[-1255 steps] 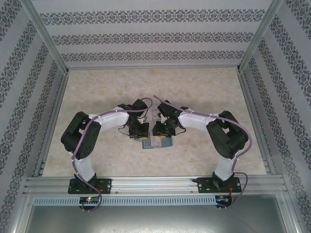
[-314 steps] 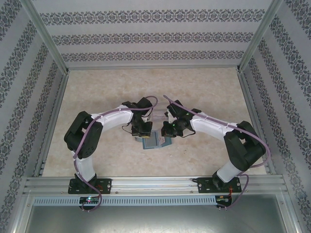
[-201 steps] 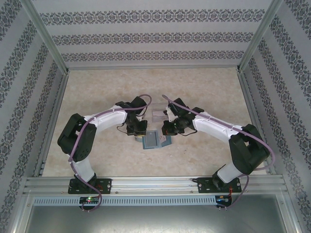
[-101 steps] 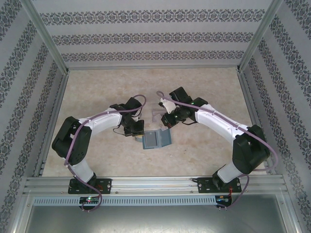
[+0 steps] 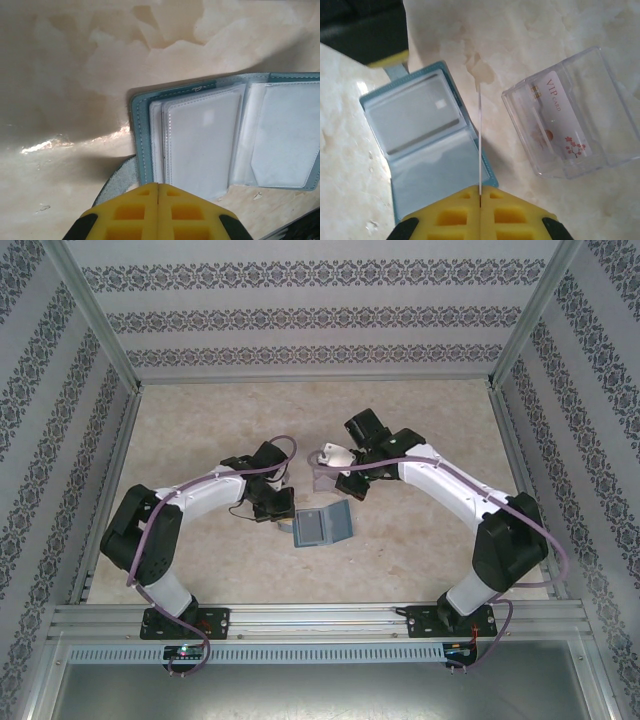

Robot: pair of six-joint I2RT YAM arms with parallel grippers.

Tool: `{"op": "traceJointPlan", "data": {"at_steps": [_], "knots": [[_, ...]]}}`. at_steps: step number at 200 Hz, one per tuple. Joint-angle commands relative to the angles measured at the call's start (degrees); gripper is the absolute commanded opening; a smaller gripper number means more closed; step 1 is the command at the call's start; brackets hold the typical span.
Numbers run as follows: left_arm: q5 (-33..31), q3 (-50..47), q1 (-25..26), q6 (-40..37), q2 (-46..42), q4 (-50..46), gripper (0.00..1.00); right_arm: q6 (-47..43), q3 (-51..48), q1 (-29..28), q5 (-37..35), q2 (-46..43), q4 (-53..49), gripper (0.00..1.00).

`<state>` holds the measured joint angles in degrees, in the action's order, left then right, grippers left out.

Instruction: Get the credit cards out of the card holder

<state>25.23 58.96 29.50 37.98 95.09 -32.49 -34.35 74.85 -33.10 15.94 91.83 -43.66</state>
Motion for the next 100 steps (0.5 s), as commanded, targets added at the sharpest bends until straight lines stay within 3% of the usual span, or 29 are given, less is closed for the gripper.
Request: {"op": "traceJointPlan", "data": {"at_steps": [1, 100], "knots": [[-0.2, -0.9, -0.8, 1.0, -2.1, 0.6, 0.02, -9.2, 2.6, 0.6, -3.0, 1.8, -4.1, 0.0], [-3.9, -2.6, -1.0, 0.9, -4.3, -0.7, 0.05, -21.7, 17.2, 1.1, -9.0, 14.1, -16.2, 0.0]]}}
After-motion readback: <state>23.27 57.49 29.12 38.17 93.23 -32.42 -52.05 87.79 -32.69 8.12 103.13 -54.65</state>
